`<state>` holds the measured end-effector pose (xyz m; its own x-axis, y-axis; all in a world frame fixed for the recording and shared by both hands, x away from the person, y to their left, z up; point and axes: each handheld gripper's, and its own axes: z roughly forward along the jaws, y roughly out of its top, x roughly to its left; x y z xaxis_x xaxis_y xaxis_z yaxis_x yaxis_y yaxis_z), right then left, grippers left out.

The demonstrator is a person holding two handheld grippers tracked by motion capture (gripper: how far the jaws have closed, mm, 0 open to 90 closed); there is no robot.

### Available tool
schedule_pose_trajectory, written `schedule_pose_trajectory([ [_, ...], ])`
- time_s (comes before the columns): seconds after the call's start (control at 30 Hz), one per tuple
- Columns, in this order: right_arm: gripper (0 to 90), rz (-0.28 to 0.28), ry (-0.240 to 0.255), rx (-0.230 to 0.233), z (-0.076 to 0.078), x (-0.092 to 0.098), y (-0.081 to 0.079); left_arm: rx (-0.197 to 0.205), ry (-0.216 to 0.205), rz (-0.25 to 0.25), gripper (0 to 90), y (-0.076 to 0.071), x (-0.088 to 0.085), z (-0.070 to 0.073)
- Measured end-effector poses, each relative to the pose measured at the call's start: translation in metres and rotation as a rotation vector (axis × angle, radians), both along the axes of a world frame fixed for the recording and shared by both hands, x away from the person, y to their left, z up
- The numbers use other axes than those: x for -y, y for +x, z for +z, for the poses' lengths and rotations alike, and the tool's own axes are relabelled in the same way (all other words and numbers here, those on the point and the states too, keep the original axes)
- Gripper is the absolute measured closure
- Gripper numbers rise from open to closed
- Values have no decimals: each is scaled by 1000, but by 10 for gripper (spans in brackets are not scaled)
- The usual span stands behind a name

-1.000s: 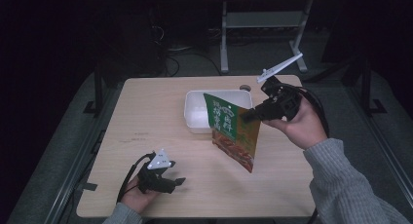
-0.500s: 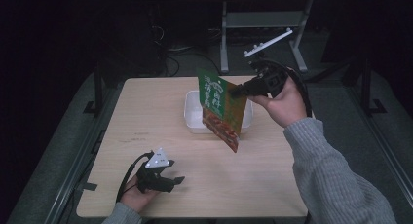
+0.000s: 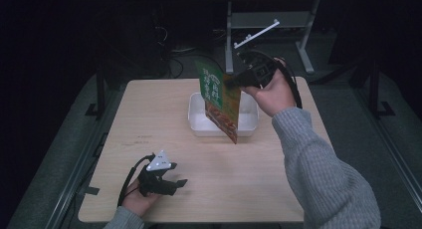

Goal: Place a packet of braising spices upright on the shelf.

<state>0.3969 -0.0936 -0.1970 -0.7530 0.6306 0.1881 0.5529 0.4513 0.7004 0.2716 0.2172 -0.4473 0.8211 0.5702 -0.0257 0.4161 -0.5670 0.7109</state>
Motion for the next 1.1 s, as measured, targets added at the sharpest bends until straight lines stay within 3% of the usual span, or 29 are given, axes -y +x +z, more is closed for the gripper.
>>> schedule_pose_trajectory([
  [0.57, 899, -39, -11, 44, -8, -23, 26, 2, -18, 8, 295, 0, -1, 0],
  [1.1, 899, -61, -68, 68, -25, -44, 48, 5, -20, 5, 293, 0, -2, 1],
])
